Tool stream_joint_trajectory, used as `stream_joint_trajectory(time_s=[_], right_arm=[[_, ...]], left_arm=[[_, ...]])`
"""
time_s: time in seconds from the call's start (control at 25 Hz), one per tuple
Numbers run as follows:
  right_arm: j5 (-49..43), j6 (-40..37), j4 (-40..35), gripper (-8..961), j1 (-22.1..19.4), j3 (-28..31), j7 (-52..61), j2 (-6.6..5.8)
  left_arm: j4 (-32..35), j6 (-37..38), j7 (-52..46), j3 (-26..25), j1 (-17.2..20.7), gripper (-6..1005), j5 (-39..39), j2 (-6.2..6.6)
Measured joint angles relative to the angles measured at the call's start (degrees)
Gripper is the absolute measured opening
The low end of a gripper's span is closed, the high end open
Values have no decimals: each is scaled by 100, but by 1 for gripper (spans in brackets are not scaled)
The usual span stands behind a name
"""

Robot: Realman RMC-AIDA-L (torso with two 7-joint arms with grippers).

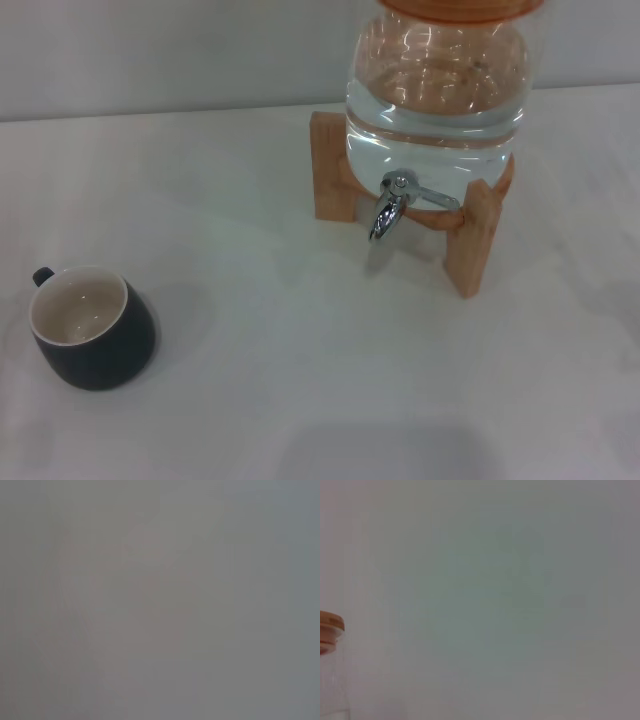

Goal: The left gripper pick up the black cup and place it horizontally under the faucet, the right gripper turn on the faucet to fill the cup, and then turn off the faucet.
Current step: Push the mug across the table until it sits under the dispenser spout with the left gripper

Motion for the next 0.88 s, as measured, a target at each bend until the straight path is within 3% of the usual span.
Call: stream_joint_trajectory(time_s=[0.56, 0.88], right_arm=[[13, 5, -4, 838, -9, 24, 19, -9], [47, 5, -12, 837, -44, 31, 22, -16]], left_arm=[[105, 81, -495, 13, 40, 879, 677, 99], [1044, 63, -1863, 14, 465, 878, 2109, 266]])
